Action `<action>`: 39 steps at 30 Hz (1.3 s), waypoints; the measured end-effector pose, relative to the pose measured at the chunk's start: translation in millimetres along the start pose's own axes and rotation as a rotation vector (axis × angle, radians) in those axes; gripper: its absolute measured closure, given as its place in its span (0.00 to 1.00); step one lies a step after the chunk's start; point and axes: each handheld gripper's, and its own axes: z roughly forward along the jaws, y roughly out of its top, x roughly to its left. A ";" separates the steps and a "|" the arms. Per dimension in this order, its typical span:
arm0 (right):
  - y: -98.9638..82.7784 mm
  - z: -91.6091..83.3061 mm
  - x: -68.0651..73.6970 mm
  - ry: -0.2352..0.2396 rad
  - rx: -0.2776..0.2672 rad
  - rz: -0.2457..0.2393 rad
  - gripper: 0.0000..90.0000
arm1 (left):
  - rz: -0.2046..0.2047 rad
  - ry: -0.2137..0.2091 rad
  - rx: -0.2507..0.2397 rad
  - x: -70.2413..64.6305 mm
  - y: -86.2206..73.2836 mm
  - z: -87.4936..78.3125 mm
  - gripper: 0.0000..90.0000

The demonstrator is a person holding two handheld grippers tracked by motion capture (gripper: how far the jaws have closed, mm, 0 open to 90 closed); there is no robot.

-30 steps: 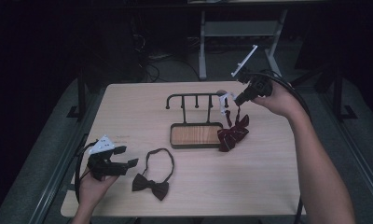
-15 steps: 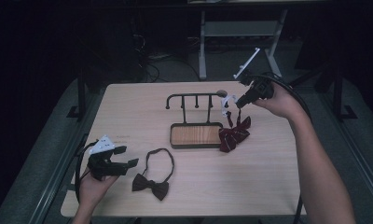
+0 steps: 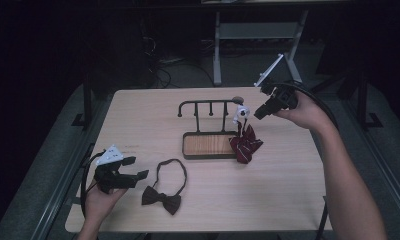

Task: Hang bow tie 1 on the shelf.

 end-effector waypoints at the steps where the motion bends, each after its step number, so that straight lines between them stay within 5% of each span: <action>1: -1.2 0.6 0.6 0.005 -0.002 -0.003 0.87 | 0.001 -0.001 0.001 0.0 0.0 0.1 0.28; 22: -27.3 13.6 19.5 0.063 -0.020 -0.072 0.72 | 0.006 0.000 0.011 0.1 -0.8 2.3 0.28; 39: -48.9 21.6 31.0 0.076 -0.050 -0.082 0.64 | 0.013 -0.001 0.016 0.0 -1.0 3.3 0.28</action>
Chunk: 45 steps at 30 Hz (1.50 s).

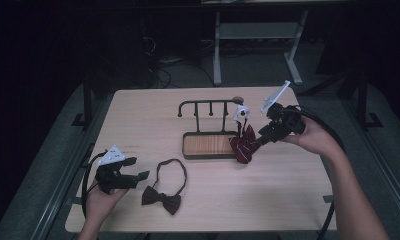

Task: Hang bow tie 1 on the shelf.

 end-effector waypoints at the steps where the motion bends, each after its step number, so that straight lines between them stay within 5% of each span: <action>1: -1.5 0.0 1.4 -0.001 -0.004 0.004 0.62 | -0.003 -0.001 0.002 -0.3 -0.1 0.2 0.28; 28: -40.7 25.2 21.2 0.020 -0.034 0.016 0.51 | -0.005 -0.013 0.024 -2.9 0.8 4.8 0.29; 45: -69.9 40.2 37.9 0.005 -0.043 0.038 0.46 | 0.049 -0.010 0.069 -11.0 8.0 9.4 0.33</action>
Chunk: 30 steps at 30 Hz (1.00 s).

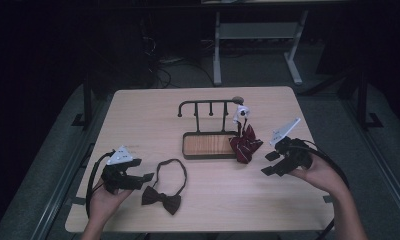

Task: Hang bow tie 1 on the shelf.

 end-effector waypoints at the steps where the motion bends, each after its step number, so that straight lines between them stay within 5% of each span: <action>1: -1.4 0.9 0.8 -0.003 -0.002 -0.005 0.46 | -0.001 -0.002 -0.001 -0.8 0.8 0.7 0.34; 13: -19.6 13.6 8.2 -0.011 -0.002 0.012 0.44 | 0.028 -0.033 0.044 -2.1 16.3 8.8 0.36; 22: -25.3 17.1 9.9 -0.011 -0.009 0.016 0.44 | 0.062 -0.054 0.124 3.2 24.5 19.3 0.46; 30: -28.9 19.7 10.5 -0.002 -0.010 0.028 0.44 | 0.019 -0.100 0.169 14.5 24.7 32.4 0.55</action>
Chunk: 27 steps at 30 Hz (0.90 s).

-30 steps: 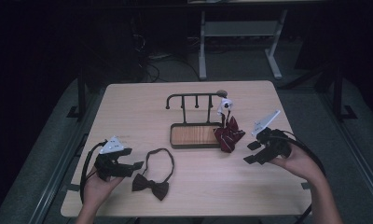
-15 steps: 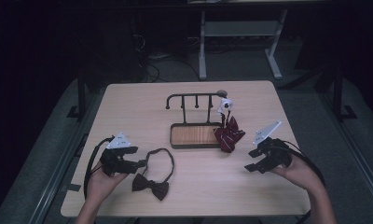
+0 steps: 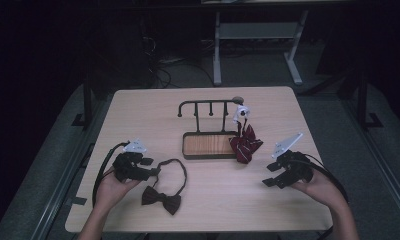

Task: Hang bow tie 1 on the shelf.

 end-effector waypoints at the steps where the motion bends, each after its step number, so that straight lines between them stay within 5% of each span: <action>1: -0.3 -0.2 0.4 0.003 0.001 0.008 0.44 | -0.011 -0.004 0.002 2.5 0.5 2.3 0.55; 12: -2.8 -3.0 0.8 0.001 -0.012 0.001 0.43 | -0.007 0.013 0.074 11.9 18.1 15.5 0.60; 17: -4.7 -5.7 1.5 0.001 -0.025 0.000 0.44 | -0.024 0.007 0.065 12.6 13.1 22.1 0.62; 27: -5.3 -3.9 4.4 0.001 -0.020 0.003 0.43 | 0.011 0.007 0.132 11.7 13.3 32.1 0.67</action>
